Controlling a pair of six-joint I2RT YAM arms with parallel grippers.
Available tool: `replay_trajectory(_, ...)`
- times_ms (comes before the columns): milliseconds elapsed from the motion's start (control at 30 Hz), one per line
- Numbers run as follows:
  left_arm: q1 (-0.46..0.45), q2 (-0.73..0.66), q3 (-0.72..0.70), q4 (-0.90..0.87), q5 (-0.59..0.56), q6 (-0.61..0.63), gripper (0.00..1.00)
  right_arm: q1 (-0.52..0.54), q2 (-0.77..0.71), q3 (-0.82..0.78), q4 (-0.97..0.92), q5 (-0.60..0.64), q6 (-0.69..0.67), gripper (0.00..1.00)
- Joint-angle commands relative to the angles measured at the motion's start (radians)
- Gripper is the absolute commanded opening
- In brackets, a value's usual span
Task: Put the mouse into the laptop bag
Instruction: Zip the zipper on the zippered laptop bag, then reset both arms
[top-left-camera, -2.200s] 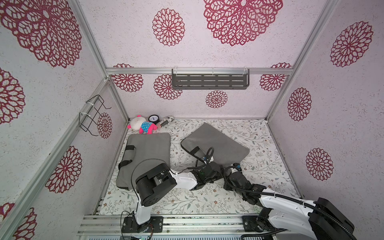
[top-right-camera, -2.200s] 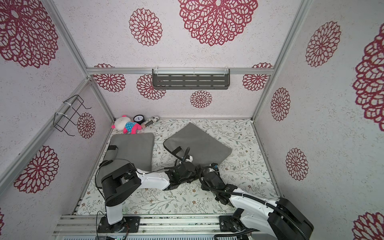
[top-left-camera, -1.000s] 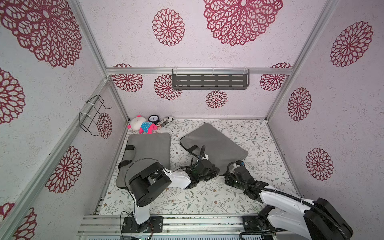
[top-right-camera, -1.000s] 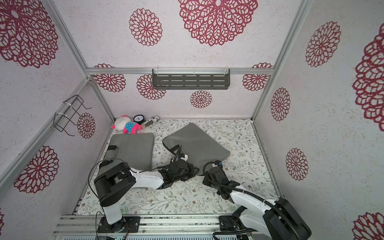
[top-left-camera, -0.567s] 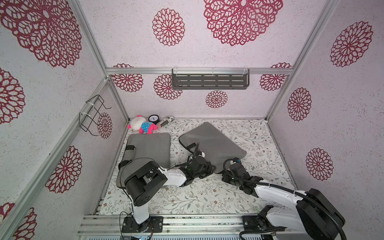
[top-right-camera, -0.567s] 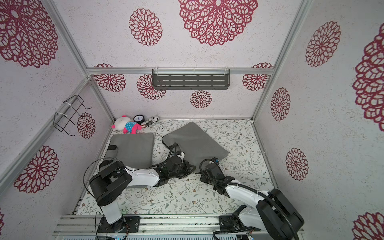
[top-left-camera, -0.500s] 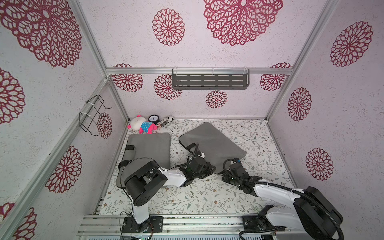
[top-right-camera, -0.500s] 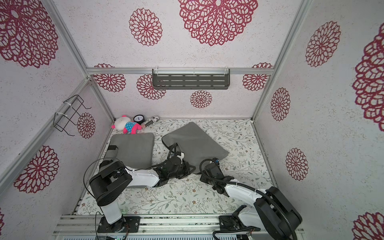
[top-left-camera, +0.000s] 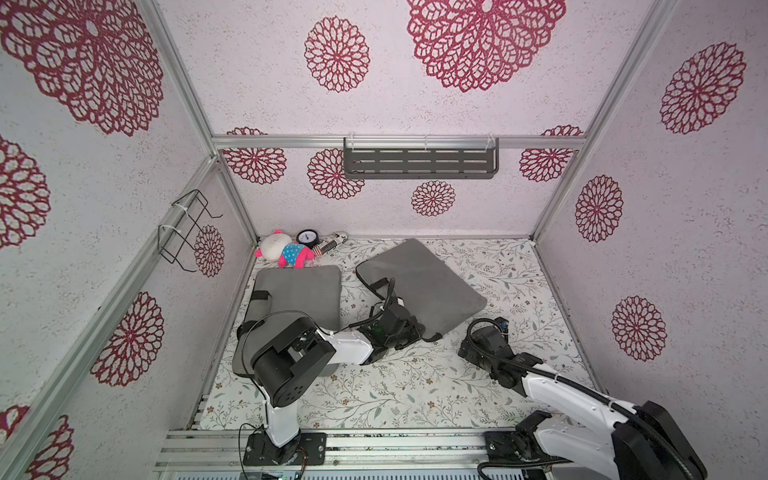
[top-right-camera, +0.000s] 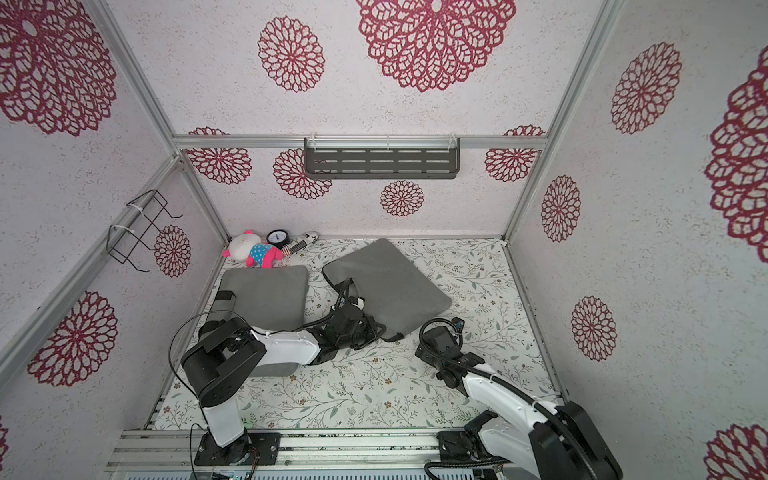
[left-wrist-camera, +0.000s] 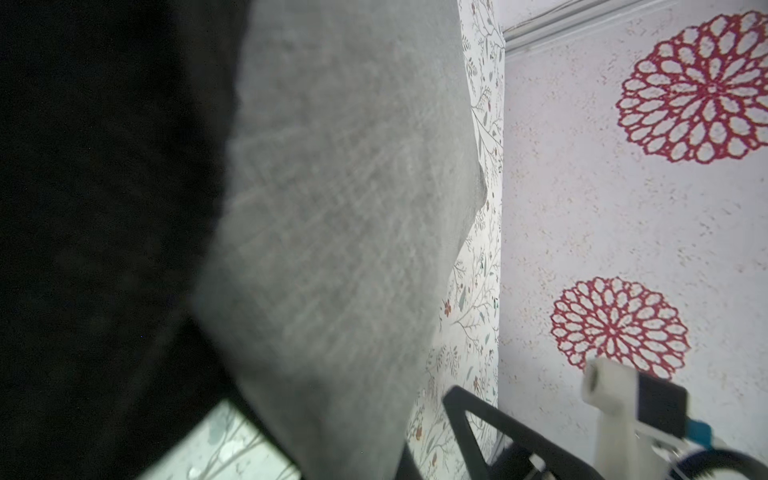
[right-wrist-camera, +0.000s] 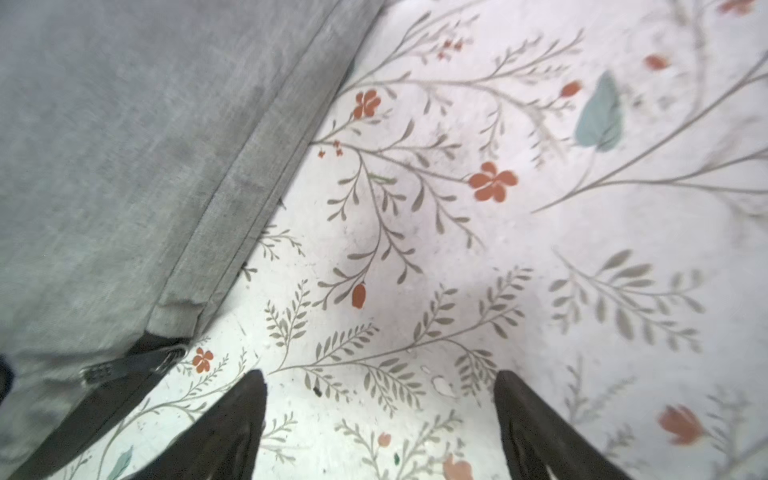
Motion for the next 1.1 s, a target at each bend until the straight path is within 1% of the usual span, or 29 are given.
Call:
replay_trajectory(0,-0.006,0.03,0.065,-0.03,-0.099,0.027,0.07,-0.02,-0.112,0.081,-0.178,0.107,0.034,0.96)
replay_trajectory(33,-0.015,0.035,0.081,-0.055,-0.111,0.029,0.16,-0.025,-0.139,0.108,-0.217,0.13,0.037,0.98)
replay_trajectory(67,-0.022,0.034,0.089,-0.071,-0.123,0.028,0.3,-0.028,-0.16,0.133,-0.252,0.166,0.047,0.99)
replay_trajectory(100,-0.026,0.029,0.086,-0.075,-0.141,0.028,0.51,-0.033,-0.178,0.162,-0.281,0.213,0.05,0.99)
replay_trajectory(133,-0.033,0.015,0.076,-0.08,-0.173,0.026,0.73,-0.033,-0.197,0.174,-0.255,0.236,0.018,0.99)
replay_trajectory(167,-0.037,-0.006,0.067,-0.092,-0.206,0.027,0.88,-0.036,-0.217,0.173,-0.204,0.246,-0.042,0.99)
replay_trajectory(200,-0.041,-0.033,0.055,-0.109,-0.249,0.034,0.98,-0.037,-0.237,0.161,-0.112,0.263,-0.116,0.99)
replay_trajectory(267,-0.044,-0.093,0.044,-0.175,-0.328,0.054,0.98,-0.036,-0.27,0.092,0.095,0.299,-0.234,0.99)
replay_trajectory(333,-0.044,-0.181,0.044,-0.268,-0.415,0.087,0.98,-0.038,-0.297,-0.014,0.36,0.304,-0.43,0.99)
replay_trajectory(367,-0.045,-0.222,0.046,-0.313,-0.461,0.106,0.98,-0.038,-0.3,-0.055,0.465,0.331,-0.519,0.99)
replay_trajectory(400,-0.048,-0.278,0.045,-0.364,-0.524,0.129,0.98,-0.04,-0.291,-0.092,0.57,0.384,-0.605,0.99)
replay_trajectory(467,-0.055,-0.384,0.04,-0.449,-0.666,0.159,0.98,-0.054,-0.227,-0.139,0.72,0.502,-0.737,0.99)
replay_trajectory(533,-0.051,-0.497,0.03,-0.508,-0.848,0.226,0.98,-0.082,-0.108,-0.172,0.862,0.587,-0.902,0.99)
replay_trajectory(567,-0.043,-0.532,0.024,-0.508,-0.915,0.288,0.98,-0.096,-0.052,-0.185,0.909,0.617,-0.951,0.99)
replay_trajectory(600,-0.016,-0.562,0.017,-0.491,-0.948,0.389,0.98,-0.109,0.003,-0.199,0.96,0.646,-0.966,0.99)
replay_trajectory(633,0.024,-0.582,0.013,-0.469,-0.946,0.498,0.98,-0.121,0.05,-0.221,1.023,0.611,-0.97,0.99)
replay_trajectory(667,0.053,-0.595,0.018,-0.489,-0.95,0.562,0.98,-0.132,0.085,-0.245,1.084,0.553,-0.993,0.99)
replay_trajectory(700,0.08,-0.613,0.027,-0.524,-1.002,0.604,0.97,-0.141,0.124,-0.271,1.169,0.508,-1.029,0.99)
replay_trajectory(733,0.103,-0.631,0.023,-0.551,-1.064,0.648,1.0,-0.154,0.172,-0.291,1.256,0.511,-1.055,0.99)
replay_trajectory(767,0.125,-0.646,0.0,-0.525,-1.107,0.706,1.0,-0.16,0.206,-0.295,1.319,0.528,-1.075,0.99)
replay_trajectory(833,0.191,-0.687,-0.081,-0.398,-1.157,0.855,0.99,-0.181,0.254,-0.305,1.417,0.476,-1.129,0.99)
replay_trajectory(867,0.222,-0.705,-0.124,-0.32,-1.156,0.928,0.99,-0.191,0.267,-0.31,1.445,0.446,-1.137,0.99)
replay_trajectory(933,0.316,-0.739,-0.226,-0.147,-1.113,1.079,0.98,-0.231,0.289,-0.313,1.484,0.338,-1.129,0.99)
replay_trajectory(1033,0.44,-0.799,-0.313,-0.123,-1.056,1.111,0.98,-0.314,0.312,-0.312,1.519,0.126,-1.086,0.99)
replay_trajectory(1067,0.462,-0.826,-0.349,-0.11,-1.041,1.125,0.98,-0.334,0.329,-0.31,1.535,0.081,-1.073,0.99)
